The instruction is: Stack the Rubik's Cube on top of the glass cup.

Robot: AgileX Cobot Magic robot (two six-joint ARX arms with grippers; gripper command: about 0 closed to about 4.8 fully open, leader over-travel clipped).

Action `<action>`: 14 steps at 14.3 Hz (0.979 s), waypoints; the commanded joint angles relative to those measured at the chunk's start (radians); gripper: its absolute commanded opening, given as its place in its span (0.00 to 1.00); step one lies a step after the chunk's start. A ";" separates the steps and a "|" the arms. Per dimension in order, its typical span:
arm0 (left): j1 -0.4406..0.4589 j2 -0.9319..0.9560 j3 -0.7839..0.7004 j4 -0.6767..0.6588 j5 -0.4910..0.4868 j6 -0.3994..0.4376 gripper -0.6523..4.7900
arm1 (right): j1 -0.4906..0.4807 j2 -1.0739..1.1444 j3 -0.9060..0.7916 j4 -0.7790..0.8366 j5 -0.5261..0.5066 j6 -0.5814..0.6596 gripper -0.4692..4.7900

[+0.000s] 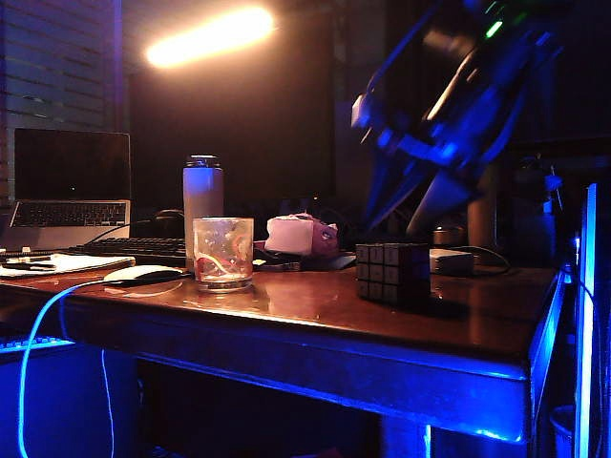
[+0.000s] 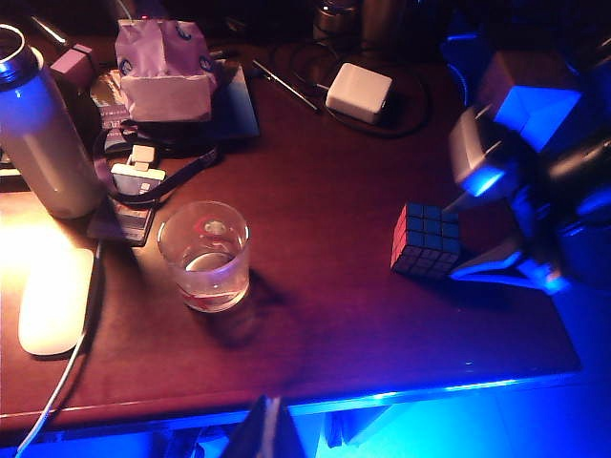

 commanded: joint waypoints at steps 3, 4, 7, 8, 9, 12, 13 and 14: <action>0.000 -0.003 0.006 0.006 0.004 0.004 0.11 | 0.000 0.062 0.002 0.087 0.096 -0.003 1.00; 0.000 -0.003 0.006 0.006 0.004 0.004 0.11 | 0.000 0.076 0.002 0.101 0.098 -0.003 1.00; 0.000 -0.003 0.006 0.006 0.004 0.004 0.11 | 0.000 0.093 0.002 0.128 0.111 -0.003 1.00; 0.000 -0.003 0.006 0.006 0.004 0.004 0.11 | 0.000 0.103 0.002 0.140 0.112 -0.003 1.00; 0.000 -0.003 0.006 0.006 0.004 0.004 0.11 | 0.000 0.112 0.002 0.145 0.112 -0.003 1.00; 0.000 -0.003 0.006 0.005 0.004 0.004 0.11 | 0.000 0.127 0.001 0.142 0.122 -0.002 0.95; 0.000 -0.003 0.006 0.005 0.004 0.004 0.11 | 0.000 0.127 0.002 0.141 0.120 0.006 0.83; 0.000 -0.003 0.006 0.005 0.004 0.004 0.11 | 0.000 0.127 0.002 0.132 0.119 0.029 0.77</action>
